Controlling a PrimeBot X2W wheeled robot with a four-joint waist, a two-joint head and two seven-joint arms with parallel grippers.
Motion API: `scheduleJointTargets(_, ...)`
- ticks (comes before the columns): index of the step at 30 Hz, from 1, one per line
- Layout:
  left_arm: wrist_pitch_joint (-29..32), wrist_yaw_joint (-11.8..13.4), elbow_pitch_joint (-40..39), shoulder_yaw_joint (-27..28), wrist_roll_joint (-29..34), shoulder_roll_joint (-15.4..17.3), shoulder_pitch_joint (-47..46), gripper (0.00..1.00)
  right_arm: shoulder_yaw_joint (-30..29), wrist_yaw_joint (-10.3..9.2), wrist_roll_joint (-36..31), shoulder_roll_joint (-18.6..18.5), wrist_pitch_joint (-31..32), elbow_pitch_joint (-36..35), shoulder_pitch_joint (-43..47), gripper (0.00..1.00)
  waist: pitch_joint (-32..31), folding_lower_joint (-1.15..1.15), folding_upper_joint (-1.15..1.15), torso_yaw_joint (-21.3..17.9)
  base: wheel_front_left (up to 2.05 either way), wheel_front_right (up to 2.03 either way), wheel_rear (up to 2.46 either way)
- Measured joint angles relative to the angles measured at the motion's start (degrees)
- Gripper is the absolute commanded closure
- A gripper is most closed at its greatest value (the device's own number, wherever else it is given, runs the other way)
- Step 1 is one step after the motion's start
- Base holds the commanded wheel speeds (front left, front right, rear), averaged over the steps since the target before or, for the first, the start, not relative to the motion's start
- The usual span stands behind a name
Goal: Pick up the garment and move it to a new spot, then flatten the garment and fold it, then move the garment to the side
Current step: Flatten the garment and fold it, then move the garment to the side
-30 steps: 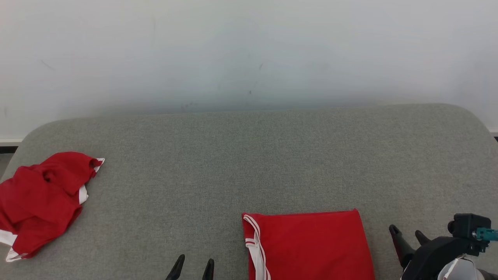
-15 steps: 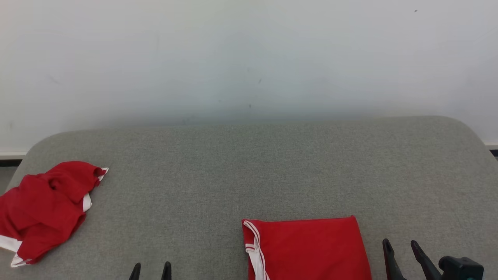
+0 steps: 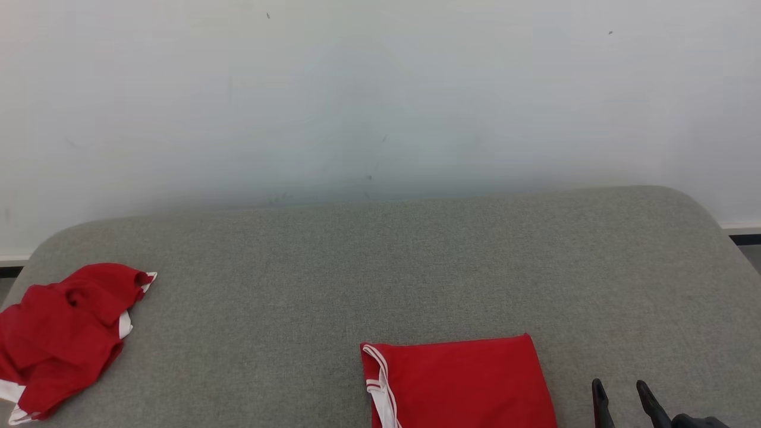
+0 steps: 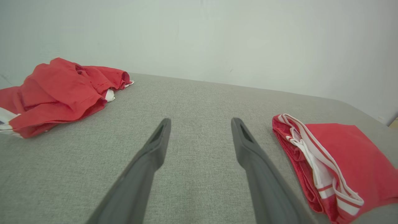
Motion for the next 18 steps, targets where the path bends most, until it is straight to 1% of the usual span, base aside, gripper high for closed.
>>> scheduleJointTargets(4, 0.0, -0.6, 0.0, 0.7, 0.1, -0.3, 0.6, 0.0, -0.6, 0.0, -0.9, 0.2, -0.9, 0.3, 0.0, 0.0, 0.0, 0.01, 0.0, 0.2, 0.0, 0.0, 0.0)
scheduleJointTargets(18, 0.0, -1.7, 1.1, 1.3, 1.1, -1.3, 0.7, 0.0, -0.2, 0.0, -1.1, 1.2, -0.9, 1.1, -0.3, 0.0, 0.3, 0.01, 0.01, 0.2, 0.0, 0.0, 0.0)
